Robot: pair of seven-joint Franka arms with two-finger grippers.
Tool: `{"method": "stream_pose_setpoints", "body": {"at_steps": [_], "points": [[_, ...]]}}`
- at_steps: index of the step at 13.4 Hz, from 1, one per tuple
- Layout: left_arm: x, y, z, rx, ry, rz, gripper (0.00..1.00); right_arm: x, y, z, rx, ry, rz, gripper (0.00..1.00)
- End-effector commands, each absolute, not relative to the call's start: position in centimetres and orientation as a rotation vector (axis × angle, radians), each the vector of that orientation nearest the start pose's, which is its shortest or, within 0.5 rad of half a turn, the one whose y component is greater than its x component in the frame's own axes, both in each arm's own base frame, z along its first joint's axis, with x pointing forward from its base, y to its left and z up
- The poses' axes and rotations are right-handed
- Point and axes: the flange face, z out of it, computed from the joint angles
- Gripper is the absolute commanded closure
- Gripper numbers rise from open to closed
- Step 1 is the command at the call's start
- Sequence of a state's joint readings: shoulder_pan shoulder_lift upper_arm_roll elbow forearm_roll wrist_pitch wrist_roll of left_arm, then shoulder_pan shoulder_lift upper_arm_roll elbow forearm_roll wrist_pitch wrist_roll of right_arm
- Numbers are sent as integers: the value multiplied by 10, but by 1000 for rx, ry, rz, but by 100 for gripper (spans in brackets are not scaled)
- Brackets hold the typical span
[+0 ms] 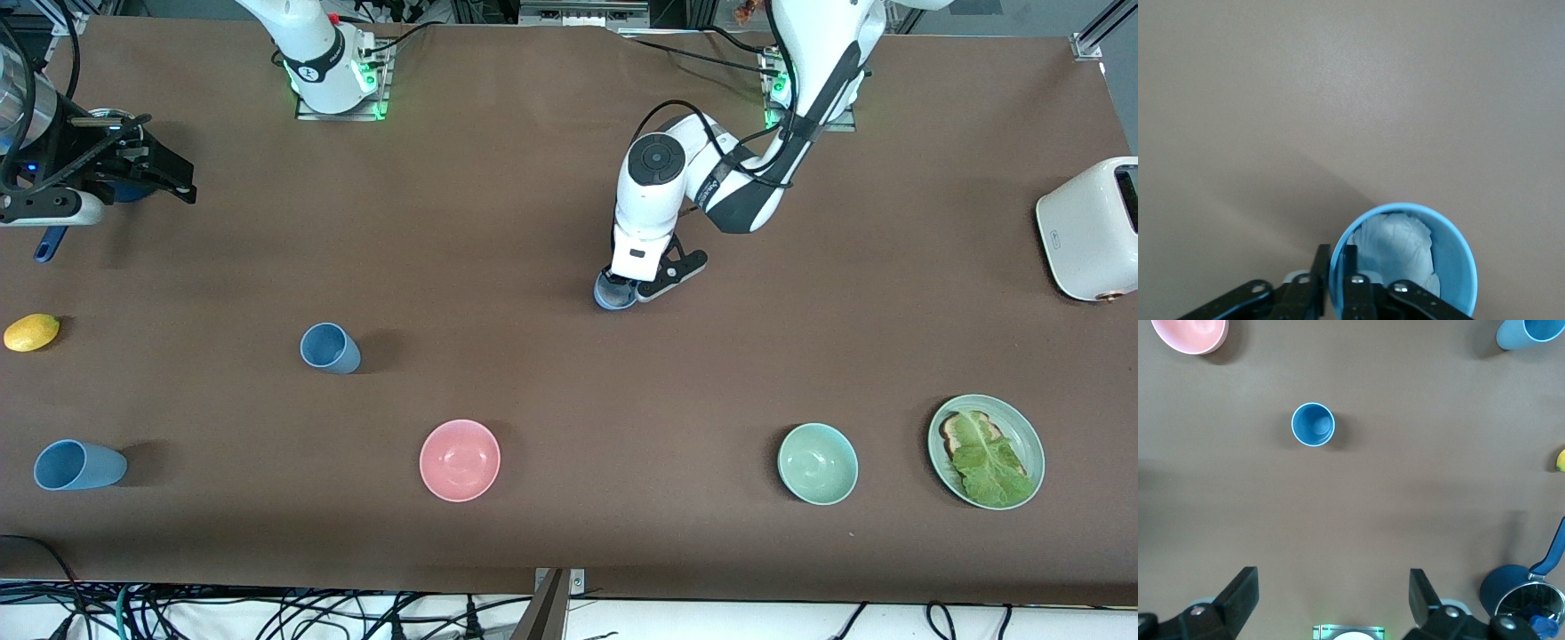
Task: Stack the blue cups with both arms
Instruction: 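Lower the blue cup onto the table and open the left gripper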
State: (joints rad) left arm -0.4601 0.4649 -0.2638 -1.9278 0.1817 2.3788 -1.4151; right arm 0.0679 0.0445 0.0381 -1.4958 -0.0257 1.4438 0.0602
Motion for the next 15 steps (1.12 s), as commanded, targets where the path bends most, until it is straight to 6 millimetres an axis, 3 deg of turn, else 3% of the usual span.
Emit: {"method": "stream_pose_setpoints", "body": {"at_steps": [1,2,3,6,11,15], "points": [[477,-416,251,-2996,-955,-63,31,549,54,626,-3169,-89,150,0],[475,-418,252,-2994,-970,-64,19,549,54,626,-3169,-89,150,0],[475,-419,253,-2991,-982,-64,16,549,53,626,-3169,-87,150,0],[474,-421,264,-2997,-992,-76,13,549,54,626,-3169,-89,150,0],[476,-412,313,-2986,-1007,-114,11,551,57,625,-3160,-85,138,0],[474,-401,356,-2960,-1035,-122,11,561,59,586,-3159,-93,162,0]]}}
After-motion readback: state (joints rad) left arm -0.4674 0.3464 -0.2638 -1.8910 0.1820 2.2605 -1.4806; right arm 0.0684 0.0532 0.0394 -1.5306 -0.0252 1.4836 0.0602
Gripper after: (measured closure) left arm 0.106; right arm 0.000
